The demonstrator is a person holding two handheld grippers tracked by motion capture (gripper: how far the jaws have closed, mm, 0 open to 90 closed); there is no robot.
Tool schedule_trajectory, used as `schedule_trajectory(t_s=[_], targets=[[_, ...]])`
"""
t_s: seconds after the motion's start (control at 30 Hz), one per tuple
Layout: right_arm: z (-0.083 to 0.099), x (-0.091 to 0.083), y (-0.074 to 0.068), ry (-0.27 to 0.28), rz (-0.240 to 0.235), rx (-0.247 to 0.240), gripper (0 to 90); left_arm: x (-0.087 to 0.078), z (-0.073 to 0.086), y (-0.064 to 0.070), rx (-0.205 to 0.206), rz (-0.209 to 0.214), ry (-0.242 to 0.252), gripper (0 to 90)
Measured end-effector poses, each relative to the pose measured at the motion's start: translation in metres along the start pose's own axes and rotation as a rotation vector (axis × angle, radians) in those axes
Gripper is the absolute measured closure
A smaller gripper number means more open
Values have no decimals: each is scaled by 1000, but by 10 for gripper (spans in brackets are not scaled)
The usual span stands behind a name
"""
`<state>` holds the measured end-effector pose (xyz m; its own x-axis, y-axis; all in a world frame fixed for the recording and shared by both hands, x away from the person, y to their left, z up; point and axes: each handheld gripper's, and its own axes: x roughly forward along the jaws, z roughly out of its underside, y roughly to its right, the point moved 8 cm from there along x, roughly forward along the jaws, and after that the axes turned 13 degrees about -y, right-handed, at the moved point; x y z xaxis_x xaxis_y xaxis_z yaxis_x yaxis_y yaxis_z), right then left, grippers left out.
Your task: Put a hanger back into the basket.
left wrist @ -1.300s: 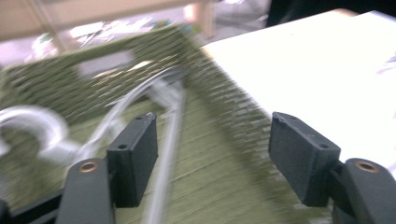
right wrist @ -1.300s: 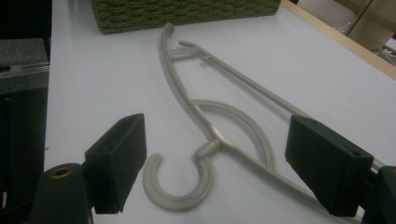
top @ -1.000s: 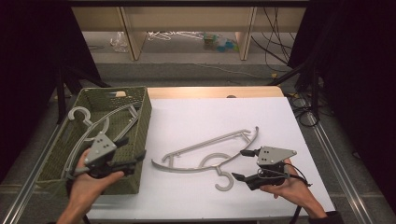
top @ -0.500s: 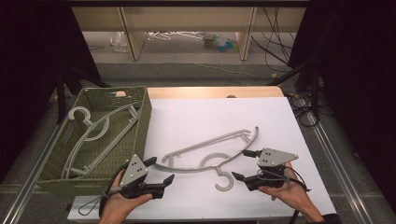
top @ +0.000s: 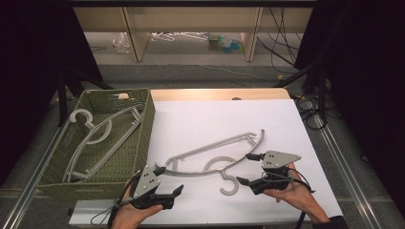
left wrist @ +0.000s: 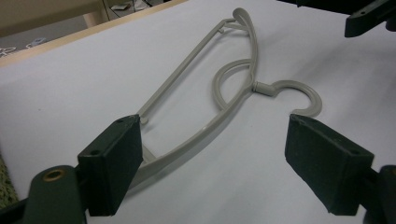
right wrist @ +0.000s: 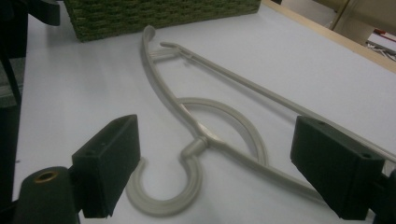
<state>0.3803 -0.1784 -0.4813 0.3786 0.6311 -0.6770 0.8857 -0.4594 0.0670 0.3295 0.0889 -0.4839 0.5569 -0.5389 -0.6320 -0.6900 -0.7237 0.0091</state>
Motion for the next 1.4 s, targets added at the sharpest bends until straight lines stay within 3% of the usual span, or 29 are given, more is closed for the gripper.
schedule_trajectory(t_s=[0.33, 0.37, 0.57, 0.73, 0.87, 0.9, 1.03, 1.1, 1.23, 1.4], targets=[[9, 28, 33, -133, -21, -51, 204, 0, 2, -1, 3, -2, 3, 191], [14, 36, 41, -196, -27, -72, 219, -1, 1, -1, 4, 1, 7, 193], [21, 48, 57, -287, -23, -132, 275, -2, 0, -1, 2, -7, 13, 206], [18, 55, 60, -306, -36, -157, 301, -1, 1, -1, 3, -4, 12, 207], [20, 66, 60, -338, -87, -179, 362, 0, 2, -1, 13, -2, 6, 209], [25, 72, 60, -365, -121, -179, 371, 1, 2, 0, 16, 3, 0, 209], [26, 73, 61, -361, -163, -163, 409, 1, 3, 0, 23, 4, -4, 210], [26, 71, 60, -367, -187, -159, 474, 1, 3, 0, 26, 6, -4, 211], [25, 69, 56, -418, -198, -193, 581, 2, 3, 1, 27, 13, -1, 213], [25, 68, 52, -448, -204, -222, 607, 1, 4, 0, 27, 14, -3, 214]])
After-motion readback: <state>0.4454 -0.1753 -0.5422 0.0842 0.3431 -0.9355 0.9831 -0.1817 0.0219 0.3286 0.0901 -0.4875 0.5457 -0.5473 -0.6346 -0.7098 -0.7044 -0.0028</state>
